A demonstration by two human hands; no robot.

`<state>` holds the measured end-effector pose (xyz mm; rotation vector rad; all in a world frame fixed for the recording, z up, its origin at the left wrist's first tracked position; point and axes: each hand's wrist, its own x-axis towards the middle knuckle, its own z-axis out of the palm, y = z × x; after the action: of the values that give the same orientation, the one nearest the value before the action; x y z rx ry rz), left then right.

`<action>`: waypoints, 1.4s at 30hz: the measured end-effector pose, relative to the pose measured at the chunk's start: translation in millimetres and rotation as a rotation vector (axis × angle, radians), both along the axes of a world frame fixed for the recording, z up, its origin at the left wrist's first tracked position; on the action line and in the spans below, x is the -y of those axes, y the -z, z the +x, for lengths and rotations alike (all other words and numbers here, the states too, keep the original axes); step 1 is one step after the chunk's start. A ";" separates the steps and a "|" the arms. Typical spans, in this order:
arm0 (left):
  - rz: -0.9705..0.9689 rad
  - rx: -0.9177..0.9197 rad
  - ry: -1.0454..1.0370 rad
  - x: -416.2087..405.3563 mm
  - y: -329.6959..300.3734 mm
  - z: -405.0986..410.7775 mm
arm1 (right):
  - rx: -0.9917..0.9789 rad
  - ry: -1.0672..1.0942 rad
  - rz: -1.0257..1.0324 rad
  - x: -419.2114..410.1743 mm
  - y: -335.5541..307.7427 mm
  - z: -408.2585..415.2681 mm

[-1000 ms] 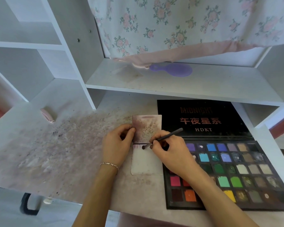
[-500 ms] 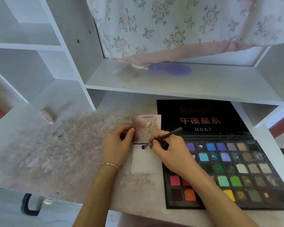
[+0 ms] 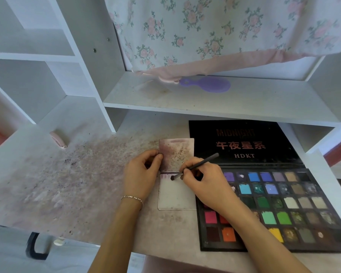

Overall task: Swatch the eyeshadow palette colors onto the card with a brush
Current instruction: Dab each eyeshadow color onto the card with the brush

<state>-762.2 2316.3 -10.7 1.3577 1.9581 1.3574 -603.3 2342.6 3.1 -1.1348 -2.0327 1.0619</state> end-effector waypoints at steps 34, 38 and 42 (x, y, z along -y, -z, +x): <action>-0.003 -0.017 -0.023 -0.1 -0.4 1.0 | -0.366 0.410 0.043 20.7 -14.6 89.6; -0.001 -0.038 -0.021 -0.2 0.8 0.8 | -0.367 0.535 0.046 19.9 -12.7 111.6; 0.005 -0.026 -0.026 -0.3 1.3 1.2 | -0.298 0.564 0.046 16.5 -5.2 124.2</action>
<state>-761.0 2316.6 -12.0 1.3626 1.9972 1.3637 -479.1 2326.1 8.3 -1.3263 -1.3798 0.8279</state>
